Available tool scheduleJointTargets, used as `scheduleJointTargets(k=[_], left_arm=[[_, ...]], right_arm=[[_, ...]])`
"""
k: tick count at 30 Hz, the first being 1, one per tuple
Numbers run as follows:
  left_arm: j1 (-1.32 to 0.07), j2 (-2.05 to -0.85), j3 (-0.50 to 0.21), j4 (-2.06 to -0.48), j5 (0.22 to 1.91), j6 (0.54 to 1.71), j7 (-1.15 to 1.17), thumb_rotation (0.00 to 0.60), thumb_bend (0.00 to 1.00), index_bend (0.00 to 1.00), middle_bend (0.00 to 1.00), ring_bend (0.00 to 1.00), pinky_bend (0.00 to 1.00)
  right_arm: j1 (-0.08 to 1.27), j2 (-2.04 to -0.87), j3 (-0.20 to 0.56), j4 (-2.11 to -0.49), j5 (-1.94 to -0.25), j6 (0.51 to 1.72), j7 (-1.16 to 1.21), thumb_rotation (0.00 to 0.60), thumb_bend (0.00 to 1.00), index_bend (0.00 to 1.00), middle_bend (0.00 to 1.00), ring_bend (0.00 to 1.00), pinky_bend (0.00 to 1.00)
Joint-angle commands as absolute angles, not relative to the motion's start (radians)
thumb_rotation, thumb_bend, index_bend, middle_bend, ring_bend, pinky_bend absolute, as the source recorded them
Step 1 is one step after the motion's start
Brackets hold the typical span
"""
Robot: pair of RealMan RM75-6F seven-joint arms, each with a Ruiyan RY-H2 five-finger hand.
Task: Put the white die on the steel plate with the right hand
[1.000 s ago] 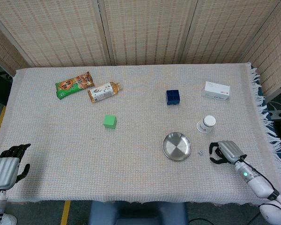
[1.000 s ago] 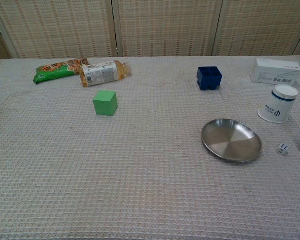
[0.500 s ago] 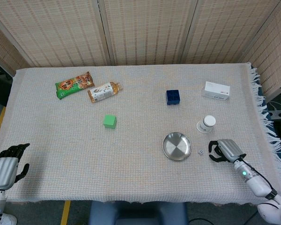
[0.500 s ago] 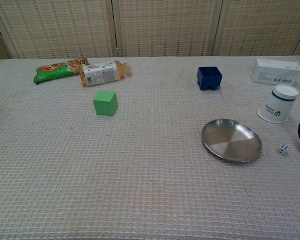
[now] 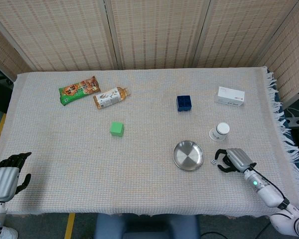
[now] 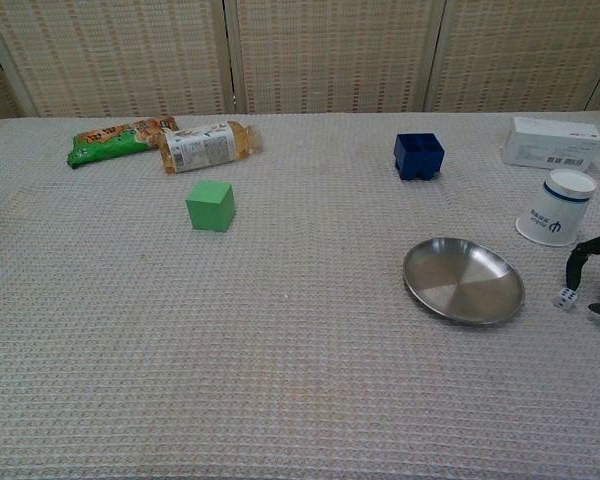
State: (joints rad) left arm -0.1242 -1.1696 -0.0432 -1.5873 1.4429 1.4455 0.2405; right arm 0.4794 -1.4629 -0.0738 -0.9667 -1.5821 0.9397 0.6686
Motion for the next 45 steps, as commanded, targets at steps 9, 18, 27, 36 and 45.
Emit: scheduleJointTargets(k=[9,18,27,36,45], left_arm=[[-0.125,-1.171,-0.042,-1.587,1.444,1.443,0.246,0.6,0.4,0.18,0.21,0.2,0.31],[-0.124,-1.17,-0.042,-1.588,1.447,1.445,0.245,0.6,0.4,0.18,0.21,0.2,0.31],[-0.123,-1.169,-0.043,-1.589,1.446,1.448,0.243,0.6,0.4,0.18,0.21,0.2,0.31],[-0.125,-1.17,-0.045,-1.587,1.442,1.443,0.242,0.6,0.4,0.18,0.21,0.2,0.31],[-0.122,-1.164,-0.052,-1.589,1.438,1.451,0.218,0.6,0.4,0.18,0.21,0.2,0.31]], right_arm=[[0.492,-1.489,-0.084,-0.925,-1.595,0.944,0.712,0.6,0.26,0.42,0.94,0.85,0.78],[0.505,-1.498,-0.11,-0.895,-1.622,0.947,0.801,0.6,0.27,0.43,0.96,0.87,0.8],[0.5,-1.517,-0.103,-0.867,-1.612,0.967,0.81,0.6,0.29,0.57,0.97,0.88,0.82],[0.492,-1.491,-0.111,-0.911,-1.633,1.028,0.812,0.6,0.3,0.6,0.97,0.88,0.82],[0.531,-1.414,-0.067,-1.114,-1.637,1.064,0.693,0.6,0.3,0.61,0.97,0.88,0.82]])
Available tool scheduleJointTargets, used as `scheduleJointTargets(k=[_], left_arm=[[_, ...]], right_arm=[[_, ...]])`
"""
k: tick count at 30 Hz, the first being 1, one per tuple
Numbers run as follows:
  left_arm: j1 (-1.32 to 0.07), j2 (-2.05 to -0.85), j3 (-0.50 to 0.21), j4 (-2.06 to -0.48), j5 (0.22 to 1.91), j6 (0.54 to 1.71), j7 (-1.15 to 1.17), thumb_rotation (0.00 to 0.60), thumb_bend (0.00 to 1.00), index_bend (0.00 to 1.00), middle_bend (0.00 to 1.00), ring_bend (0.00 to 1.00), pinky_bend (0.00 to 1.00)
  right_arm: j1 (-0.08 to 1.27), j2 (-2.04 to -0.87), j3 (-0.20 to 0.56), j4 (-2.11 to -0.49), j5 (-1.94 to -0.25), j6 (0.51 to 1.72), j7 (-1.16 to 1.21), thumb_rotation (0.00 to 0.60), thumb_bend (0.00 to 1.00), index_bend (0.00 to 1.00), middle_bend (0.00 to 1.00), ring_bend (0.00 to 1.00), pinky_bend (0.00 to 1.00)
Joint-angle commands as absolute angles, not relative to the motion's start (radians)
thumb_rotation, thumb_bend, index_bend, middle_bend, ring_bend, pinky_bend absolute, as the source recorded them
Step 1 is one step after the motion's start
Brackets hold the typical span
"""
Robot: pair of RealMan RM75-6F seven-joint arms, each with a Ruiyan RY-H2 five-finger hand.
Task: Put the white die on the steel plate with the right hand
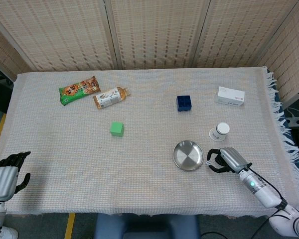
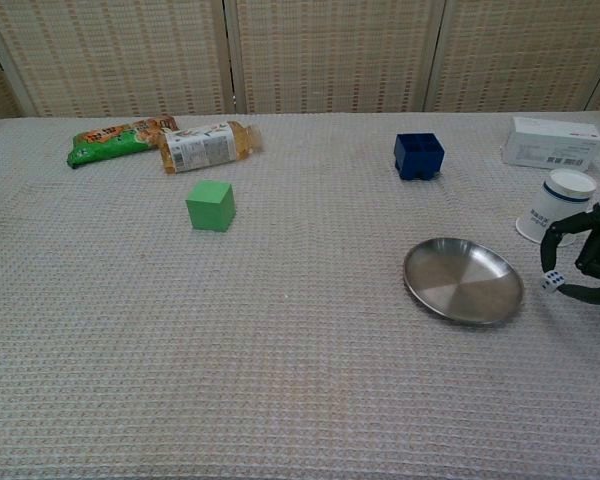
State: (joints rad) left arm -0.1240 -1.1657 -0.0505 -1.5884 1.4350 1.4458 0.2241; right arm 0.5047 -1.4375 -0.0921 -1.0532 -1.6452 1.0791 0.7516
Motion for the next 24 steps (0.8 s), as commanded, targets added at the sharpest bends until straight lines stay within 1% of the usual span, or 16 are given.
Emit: scheduleJointTargets(k=[1,5,11,18,24], left_arm=[[-0.121,-1.163,-0.051,-1.588,1.439,1.453,0.215,0.6,0.4,0.18,0.21,0.2,0.31],[-0.121,-1.159,-0.05,-1.585,1.438,1.448,0.201,0.6,0.4,0.18,0.21,0.2,0.31],[-0.121,-1.156,-0.051,-1.585,1.436,1.446,0.192,0.6,0.4,0.18,0.21,0.2,0.31],[-0.121,-1.157,-0.049,-1.588,1.443,1.45,0.202,0.6,0.4,0.18,0.21,0.2,0.31],[-0.121,-1.159,-0.05,-1.587,1.439,1.447,0.205,0.6,0.4,0.18,0.21,0.2,0.31]], right_arm=[[0.539,-1.416,-0.059,-1.126,-1.628,1.05,0.679,0.6,0.3,0.61,0.97,0.88,0.82],[0.572,-1.448,-0.019,-1.138,-1.569,0.983,0.684,0.6,0.31,0.61,0.97,0.88,0.82],[0.596,-1.508,0.011,-1.067,-1.518,0.924,0.684,0.6,0.31,0.61,0.97,0.88,0.82],[0.618,-1.561,0.012,-0.977,-1.501,0.863,0.731,0.6,0.31,0.61,0.97,0.88,0.82],[0.632,-1.599,-0.005,-0.915,-1.528,0.852,0.791,0.6,0.31,0.61,0.97,0.88,0.82]])
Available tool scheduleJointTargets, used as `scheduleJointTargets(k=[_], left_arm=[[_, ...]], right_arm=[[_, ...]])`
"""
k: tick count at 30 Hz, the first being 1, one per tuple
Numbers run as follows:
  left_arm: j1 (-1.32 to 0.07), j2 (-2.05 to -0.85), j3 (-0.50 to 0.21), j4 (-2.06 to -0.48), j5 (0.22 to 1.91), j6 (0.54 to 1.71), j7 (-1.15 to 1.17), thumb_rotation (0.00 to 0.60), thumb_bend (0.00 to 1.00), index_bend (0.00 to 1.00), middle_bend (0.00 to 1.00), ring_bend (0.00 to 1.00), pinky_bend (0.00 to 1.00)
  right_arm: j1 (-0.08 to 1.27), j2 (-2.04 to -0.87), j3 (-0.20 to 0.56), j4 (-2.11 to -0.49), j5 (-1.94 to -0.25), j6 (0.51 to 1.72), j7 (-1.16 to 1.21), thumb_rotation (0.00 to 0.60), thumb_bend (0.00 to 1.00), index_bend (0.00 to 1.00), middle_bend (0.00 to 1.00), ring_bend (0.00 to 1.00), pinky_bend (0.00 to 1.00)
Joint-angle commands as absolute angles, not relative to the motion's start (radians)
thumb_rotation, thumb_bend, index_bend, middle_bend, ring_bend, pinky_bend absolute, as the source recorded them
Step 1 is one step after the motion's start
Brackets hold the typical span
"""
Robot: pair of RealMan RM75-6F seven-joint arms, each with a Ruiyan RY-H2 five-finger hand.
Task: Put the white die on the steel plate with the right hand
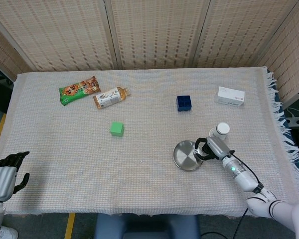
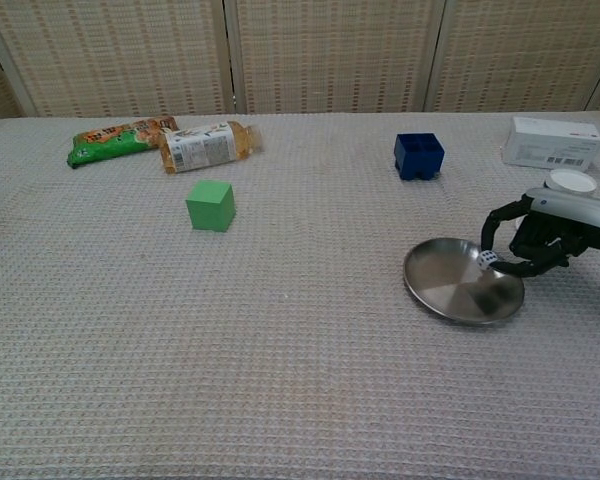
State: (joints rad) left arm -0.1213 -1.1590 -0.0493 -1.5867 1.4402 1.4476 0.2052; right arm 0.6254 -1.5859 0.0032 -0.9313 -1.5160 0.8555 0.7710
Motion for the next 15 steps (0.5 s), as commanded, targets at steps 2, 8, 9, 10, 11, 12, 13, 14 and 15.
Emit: scheduleJointTargets(k=[2,8,9,10,11,12,13,14,15], left_arm=[[-0.121,-1.158,-0.05,-1.587,1.44,1.447,0.206,0.6,0.4,0.18,0.21,0.2,0.31],[-0.12,-1.158,-0.05,-1.588,1.443,1.453,0.202,0.6,0.4,0.18,0.21,0.2,0.31],[-0.119,-1.157,-0.05,-1.588,1.443,1.453,0.202,0.6,0.4,0.18,0.21,0.2,0.31],[-0.119,-1.158,-0.05,-1.588,1.443,1.453,0.202,0.6,0.4,0.18,0.21,0.2,0.31],[-0.119,-1.157,-0.05,-1.588,1.443,1.453,0.201,0.6,0.4,0.18,0.21,0.2,0.31],[-0.119,-1.158,-0.05,-1.588,1.443,1.453,0.201,0.6,0.4,0.18,0.21,0.2,0.31],[-0.119,-1.158,-0.05,-1.588,1.442,1.453,0.202,0.6,0.4,0.18,0.21,0.2,0.31],[-0.119,-1.157,-0.05,-1.588,1.442,1.453,0.202,0.6,0.4,0.18,0.21,0.2,0.31],[-0.119,-1.157,-0.05,-1.589,1.443,1.453,0.202,0.6,0.4,0.18,0.21,0.2,0.31]], right_arm=[[0.633,-1.606,-0.013,-0.904,-1.539,0.857,0.808,0.6,0.31,0.61,0.97,0.88,0.82],[0.636,-1.604,-0.035,-0.896,-1.566,0.87,0.836,0.6,0.27,0.55,0.97,0.88,0.82],[0.635,-1.602,-0.038,-0.896,-1.569,0.872,0.838,0.6,0.26,0.52,0.97,0.88,0.82],[0.635,-1.601,-0.041,-0.897,-1.573,0.876,0.839,0.6,0.25,0.49,0.97,0.88,0.82],[0.635,-1.6,-0.044,-0.897,-1.577,0.881,0.839,0.6,0.24,0.46,0.97,0.88,0.82],[0.634,-1.599,-0.045,-0.897,-1.579,0.885,0.839,0.6,0.24,0.44,0.97,0.88,0.82],[0.634,-1.598,-0.047,-0.897,-1.582,0.89,0.837,0.6,0.23,0.41,0.97,0.88,0.82],[0.633,-1.598,-0.048,-0.897,-1.583,0.894,0.835,0.6,0.23,0.39,0.97,0.88,0.82],[0.632,-1.598,-0.049,-0.897,-1.583,0.898,0.832,0.6,0.22,0.37,0.97,0.88,0.82]])
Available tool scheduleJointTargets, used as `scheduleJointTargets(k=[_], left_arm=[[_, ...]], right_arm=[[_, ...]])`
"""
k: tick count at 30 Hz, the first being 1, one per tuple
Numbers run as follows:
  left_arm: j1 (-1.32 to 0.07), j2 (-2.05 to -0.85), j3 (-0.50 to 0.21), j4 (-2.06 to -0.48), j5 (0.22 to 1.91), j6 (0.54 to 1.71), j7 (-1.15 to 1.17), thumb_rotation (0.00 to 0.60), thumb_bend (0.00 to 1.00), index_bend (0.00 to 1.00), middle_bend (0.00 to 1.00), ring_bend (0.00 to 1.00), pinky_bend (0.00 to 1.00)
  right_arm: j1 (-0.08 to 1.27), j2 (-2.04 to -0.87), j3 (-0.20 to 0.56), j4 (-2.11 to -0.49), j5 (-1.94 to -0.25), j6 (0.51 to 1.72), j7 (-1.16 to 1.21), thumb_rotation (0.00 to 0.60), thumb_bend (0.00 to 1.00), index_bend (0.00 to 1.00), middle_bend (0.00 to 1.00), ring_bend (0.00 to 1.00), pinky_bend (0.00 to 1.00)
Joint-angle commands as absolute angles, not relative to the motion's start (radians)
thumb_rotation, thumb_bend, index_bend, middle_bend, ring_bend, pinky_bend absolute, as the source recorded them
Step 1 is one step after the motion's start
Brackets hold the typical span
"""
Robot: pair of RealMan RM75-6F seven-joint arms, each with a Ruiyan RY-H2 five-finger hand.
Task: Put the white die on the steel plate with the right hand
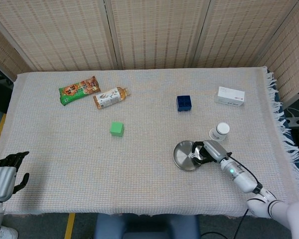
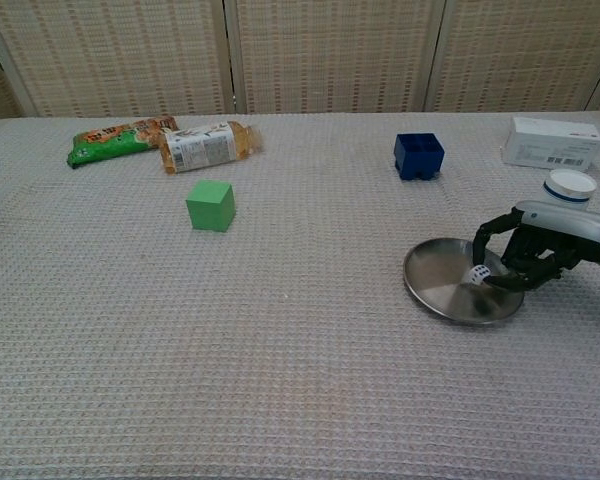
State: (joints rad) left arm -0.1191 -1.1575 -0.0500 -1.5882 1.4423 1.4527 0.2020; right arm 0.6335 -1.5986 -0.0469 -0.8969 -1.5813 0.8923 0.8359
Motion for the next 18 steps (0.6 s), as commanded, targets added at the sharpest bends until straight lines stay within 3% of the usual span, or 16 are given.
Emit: scheduleJointTargets(k=[1,7,10,15,18], left_arm=[[-0.119,-1.157,-0.05,-1.589,1.443,1.452,0.202,0.6,0.4,0.18,0.21,0.2,0.31],[-0.118,-1.156,-0.05,-1.59,1.444,1.455,0.201,0.6,0.4,0.18,0.21,0.2,0.31],[-0.118,-1.155,-0.05,-1.59,1.444,1.455,0.199,0.6,0.4,0.18,0.21,0.2,0.31],[-0.118,-1.155,-0.05,-1.59,1.442,1.452,0.198,0.6,0.4,0.18,0.21,0.2,0.31],[-0.117,-1.155,-0.049,-1.591,1.446,1.456,0.197,0.6,0.4,0.18,0.21,0.2,0.31]], right_arm=[[0.631,-1.598,-0.05,-0.896,-1.584,0.899,0.828,0.6,0.22,0.34,0.97,0.88,0.82],[0.628,-1.592,-0.055,-0.897,-1.585,0.909,0.811,0.6,0.19,0.29,0.97,0.88,0.82],[0.61,-1.578,-0.055,-0.907,-1.604,0.981,0.77,0.6,0.19,0.28,0.97,0.87,0.82],[0.535,-1.521,-0.021,-0.986,-1.601,1.17,0.515,0.6,0.18,0.31,0.97,0.79,0.81],[0.496,-1.436,0.009,-1.124,-1.536,1.187,0.325,0.6,0.18,0.32,0.93,0.71,0.8]])
